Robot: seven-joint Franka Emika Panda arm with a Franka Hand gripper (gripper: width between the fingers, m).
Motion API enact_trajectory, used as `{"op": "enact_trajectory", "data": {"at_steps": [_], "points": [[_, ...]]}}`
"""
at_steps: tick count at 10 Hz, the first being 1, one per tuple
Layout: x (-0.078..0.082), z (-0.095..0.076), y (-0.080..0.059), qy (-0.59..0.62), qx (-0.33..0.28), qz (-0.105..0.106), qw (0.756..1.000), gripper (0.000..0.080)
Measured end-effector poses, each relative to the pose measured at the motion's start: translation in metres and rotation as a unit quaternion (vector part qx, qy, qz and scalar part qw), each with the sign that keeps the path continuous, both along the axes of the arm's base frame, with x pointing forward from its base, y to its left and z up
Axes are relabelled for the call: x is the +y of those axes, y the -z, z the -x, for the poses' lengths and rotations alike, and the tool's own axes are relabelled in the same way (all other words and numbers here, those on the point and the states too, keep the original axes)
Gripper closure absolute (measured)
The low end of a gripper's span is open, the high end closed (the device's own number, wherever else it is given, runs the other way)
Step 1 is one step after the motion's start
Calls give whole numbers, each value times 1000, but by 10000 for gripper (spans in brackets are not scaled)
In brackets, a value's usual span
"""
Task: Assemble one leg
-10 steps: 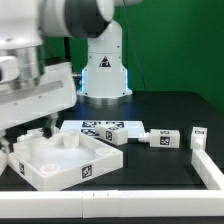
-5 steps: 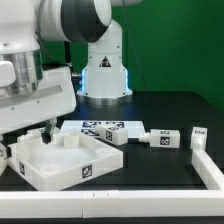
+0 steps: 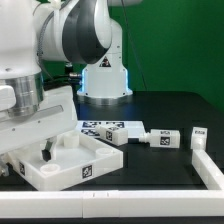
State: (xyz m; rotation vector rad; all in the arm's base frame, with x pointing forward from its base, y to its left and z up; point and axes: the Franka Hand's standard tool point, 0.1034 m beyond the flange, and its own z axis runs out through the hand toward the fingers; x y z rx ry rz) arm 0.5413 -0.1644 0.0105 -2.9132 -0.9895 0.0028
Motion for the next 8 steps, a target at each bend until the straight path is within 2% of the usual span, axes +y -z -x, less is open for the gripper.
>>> {"op": "enact_trajectory", "data": {"at_steps": [1, 2, 3, 4, 5, 7, 8], "points": [[0, 0, 0, 0, 0, 0, 1000, 263], [0, 0, 0, 0, 0, 0, 1000, 446], [0, 0, 0, 0, 0, 0, 1000, 583], [0, 0, 0, 0, 0, 0, 1000, 583], [3, -1, 0, 30, 1, 0, 1000, 741], [25, -10, -3, 141, 3, 1, 990, 749], [37, -15, -4, 212, 6, -1, 977, 749]]}}
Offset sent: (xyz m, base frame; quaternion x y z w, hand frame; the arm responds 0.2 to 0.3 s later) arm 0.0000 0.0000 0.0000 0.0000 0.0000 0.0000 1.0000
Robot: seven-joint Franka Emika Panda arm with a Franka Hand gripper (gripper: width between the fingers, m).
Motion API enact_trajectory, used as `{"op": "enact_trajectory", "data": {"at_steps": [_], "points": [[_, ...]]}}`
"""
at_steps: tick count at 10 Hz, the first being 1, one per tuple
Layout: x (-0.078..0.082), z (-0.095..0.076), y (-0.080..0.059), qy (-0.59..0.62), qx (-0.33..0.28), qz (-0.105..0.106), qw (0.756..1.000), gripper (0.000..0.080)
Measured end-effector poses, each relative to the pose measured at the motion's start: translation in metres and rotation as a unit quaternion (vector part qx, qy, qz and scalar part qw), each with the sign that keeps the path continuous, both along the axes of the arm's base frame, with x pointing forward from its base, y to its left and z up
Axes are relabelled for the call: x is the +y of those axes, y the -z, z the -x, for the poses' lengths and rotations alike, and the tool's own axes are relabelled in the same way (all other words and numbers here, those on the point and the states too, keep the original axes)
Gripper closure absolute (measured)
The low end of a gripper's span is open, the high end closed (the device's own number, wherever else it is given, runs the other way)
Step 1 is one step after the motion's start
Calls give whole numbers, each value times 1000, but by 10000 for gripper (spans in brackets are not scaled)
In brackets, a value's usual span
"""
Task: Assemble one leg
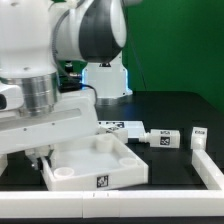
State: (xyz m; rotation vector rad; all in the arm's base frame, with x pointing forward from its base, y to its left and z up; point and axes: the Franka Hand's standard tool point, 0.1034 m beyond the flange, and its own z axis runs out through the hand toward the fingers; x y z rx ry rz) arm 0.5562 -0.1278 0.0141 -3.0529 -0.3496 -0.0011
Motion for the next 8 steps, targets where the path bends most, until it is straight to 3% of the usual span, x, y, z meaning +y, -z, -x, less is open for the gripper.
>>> {"op": "enact_trajectory", "data": {"at_steps": [2, 5, 8], "points": [[24, -6, -1, 97, 13, -2, 995, 749], [75, -14, 4, 121, -9, 4, 993, 748], [98, -20, 4, 136, -7, 4, 991, 748]]}}
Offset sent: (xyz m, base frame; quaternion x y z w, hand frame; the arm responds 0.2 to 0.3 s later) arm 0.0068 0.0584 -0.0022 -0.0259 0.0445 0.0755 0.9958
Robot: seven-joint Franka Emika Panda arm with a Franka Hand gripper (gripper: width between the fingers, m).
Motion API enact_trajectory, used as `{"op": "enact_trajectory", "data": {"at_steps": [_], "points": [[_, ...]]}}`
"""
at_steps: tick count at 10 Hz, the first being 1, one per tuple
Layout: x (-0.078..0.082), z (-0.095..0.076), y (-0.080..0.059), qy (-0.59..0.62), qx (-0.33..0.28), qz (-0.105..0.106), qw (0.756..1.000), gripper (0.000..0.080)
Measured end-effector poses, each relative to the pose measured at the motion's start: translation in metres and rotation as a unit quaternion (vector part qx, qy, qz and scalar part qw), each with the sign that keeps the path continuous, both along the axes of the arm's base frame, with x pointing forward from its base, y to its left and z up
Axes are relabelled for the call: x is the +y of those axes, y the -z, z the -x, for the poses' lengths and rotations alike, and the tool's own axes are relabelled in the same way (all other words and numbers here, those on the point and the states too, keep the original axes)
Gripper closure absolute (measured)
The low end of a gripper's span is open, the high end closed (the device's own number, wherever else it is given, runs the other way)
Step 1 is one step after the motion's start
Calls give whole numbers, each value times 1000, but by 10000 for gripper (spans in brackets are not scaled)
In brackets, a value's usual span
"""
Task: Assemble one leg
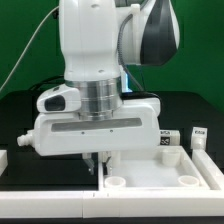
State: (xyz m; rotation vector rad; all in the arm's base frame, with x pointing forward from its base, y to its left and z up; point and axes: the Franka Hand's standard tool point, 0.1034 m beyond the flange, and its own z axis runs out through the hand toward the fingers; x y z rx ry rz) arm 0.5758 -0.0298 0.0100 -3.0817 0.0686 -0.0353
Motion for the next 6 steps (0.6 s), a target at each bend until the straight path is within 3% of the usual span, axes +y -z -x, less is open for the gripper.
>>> {"op": "enact_trajectory", "data": {"at_steps": [1, 4, 6], "points": [[9, -1, 0, 3, 2, 3, 1000, 748], [8, 0, 0, -1, 3, 7, 1000, 748], [8, 0, 1, -1, 3, 7, 1000, 492]]}}
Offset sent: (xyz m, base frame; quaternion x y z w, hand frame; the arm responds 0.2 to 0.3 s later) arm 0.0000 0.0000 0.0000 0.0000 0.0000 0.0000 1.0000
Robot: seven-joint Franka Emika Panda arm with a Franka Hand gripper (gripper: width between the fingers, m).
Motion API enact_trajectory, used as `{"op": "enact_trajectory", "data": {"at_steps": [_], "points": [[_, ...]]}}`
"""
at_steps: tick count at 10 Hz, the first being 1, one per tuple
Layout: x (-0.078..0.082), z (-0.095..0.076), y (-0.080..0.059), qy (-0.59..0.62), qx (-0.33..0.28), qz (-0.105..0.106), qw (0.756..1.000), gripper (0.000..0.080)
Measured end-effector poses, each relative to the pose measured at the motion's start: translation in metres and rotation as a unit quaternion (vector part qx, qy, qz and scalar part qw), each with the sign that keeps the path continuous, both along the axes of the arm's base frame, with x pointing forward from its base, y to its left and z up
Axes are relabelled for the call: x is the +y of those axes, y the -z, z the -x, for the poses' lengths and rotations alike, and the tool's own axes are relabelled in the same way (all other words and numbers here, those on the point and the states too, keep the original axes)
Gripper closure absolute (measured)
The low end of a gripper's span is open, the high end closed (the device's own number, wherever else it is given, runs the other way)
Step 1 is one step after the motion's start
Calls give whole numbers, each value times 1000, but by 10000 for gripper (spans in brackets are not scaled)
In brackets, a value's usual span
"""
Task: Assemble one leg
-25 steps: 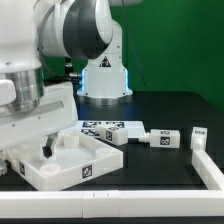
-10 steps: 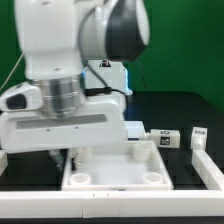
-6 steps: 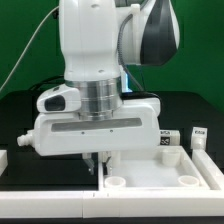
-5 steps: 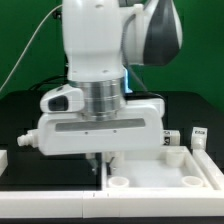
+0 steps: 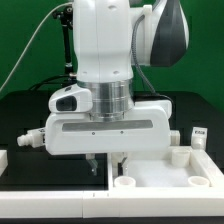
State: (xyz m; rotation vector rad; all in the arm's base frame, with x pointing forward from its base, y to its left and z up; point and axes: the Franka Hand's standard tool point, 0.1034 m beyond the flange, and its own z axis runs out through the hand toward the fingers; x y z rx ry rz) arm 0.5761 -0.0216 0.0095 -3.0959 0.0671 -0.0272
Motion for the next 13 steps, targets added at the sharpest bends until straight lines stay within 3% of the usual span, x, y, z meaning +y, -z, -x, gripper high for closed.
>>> {"op": "enact_trajectory", "data": {"at_steps": [1, 2, 3, 6, 10, 11, 12, 13], "points": [[-1, 0, -1, 3, 1, -1, 1000, 492], [-2, 6, -12, 7, 16, -5, 1000, 314], [-1, 15, -26, 7, 40, -15, 999, 187], [13, 41, -64, -9, 123, -32, 992, 152], [22, 49, -59, -23, 250, -54, 967, 151], [28, 57, -62, -34, 282, -27, 958, 151], [40, 79, -65, -51, 339, -7, 939, 151], [47, 87, -61, -58, 349, -5, 935, 151]]}}
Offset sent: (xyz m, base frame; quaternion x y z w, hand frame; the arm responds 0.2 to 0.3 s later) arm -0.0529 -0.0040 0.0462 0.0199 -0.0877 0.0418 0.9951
